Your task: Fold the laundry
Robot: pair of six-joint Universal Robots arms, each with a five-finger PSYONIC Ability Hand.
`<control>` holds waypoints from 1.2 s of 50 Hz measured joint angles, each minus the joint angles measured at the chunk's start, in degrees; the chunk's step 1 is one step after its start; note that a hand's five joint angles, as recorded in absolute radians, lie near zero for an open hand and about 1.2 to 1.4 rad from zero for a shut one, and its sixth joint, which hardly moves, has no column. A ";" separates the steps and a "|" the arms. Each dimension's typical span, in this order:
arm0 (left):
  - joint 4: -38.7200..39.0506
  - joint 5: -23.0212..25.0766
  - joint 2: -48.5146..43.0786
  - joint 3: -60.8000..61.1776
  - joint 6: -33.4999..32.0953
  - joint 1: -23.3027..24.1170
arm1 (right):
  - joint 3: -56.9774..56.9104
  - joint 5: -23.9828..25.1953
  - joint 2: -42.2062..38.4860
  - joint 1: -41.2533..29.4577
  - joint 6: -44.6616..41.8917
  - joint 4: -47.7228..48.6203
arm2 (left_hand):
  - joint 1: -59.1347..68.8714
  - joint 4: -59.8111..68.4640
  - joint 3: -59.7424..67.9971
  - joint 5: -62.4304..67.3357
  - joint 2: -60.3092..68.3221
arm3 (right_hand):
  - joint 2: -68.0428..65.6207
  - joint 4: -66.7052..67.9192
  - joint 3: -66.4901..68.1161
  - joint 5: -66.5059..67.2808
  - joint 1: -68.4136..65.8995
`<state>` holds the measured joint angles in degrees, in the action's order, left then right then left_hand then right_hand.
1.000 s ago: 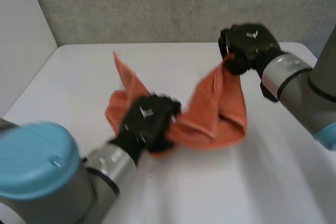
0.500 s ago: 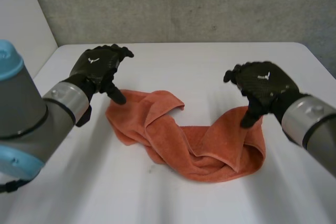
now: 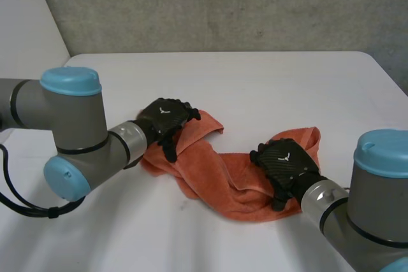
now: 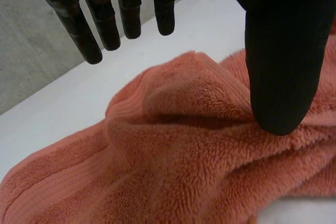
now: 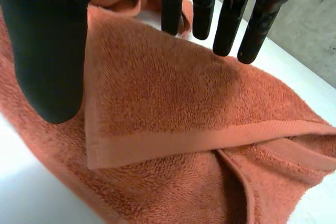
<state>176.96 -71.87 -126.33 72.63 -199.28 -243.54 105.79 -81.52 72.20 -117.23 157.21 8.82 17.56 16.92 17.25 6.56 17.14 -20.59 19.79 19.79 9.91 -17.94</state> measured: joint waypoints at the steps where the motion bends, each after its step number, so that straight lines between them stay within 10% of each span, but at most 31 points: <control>1: -0.01 -0.06 -0.21 0.03 -0.66 0.05 | -0.09 -0.19 -0.63 -0.02 -0.03 0.66 | 0.39 0.60 0.40 0.98 0.58 | 0.00 1.04 0.91 1.32 -0.43; 8: 0.08 -0.25 -1.33 -0.02 -3.39 0.53 | -1.53 -0.65 -3.36 -0.03 -0.58 4.90 | 32.91 31.08 31.48 30.63 31.78 | -40.88 41.23 41.24 39.67 -34.34; 13: 1.50 -1.47 -1.62 -1.61 -3.55 1.13 | -5.47 -0.55 -3.68 0.37 -1.95 6.89 | 43.50 49.77 48.98 47.47 49.58 | -46.33 48.22 47.51 45.08 -36.47; 32: 24.76 -19.28 10.37 -14.76 2.76 1.30 | -48.62 -6.48 -3.00 0.09 -3.99 6.86 | 43.50 51.33 50.68 47.78 51.17 | -46.33 48.26 47.91 45.42 -36.47; 47: 24.30 -19.16 22.34 27.92 11.67 7.76 | -37.40 -4.13 -3.04 -0.07 -3.13 -0.08 | 43.73 51.34 50.85 49.32 51.29 | -46.33 48.27 47.91 45.93 -37.03; 60: 12.25 -18.96 26.12 34.90 18.84 13.98 | -30.70 -3.32 -2.68 -0.03 -3.22 -3.09 | 28.55 30.75 30.63 31.14 30.56 | -46.33 48.26 47.91 46.16 -37.75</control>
<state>189.21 -90.83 -100.20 107.54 -180.45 -229.57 75.09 -84.84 69.52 -117.25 153.98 5.74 46.12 47.67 47.89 37.70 47.71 -66.92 68.06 67.69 56.07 -55.70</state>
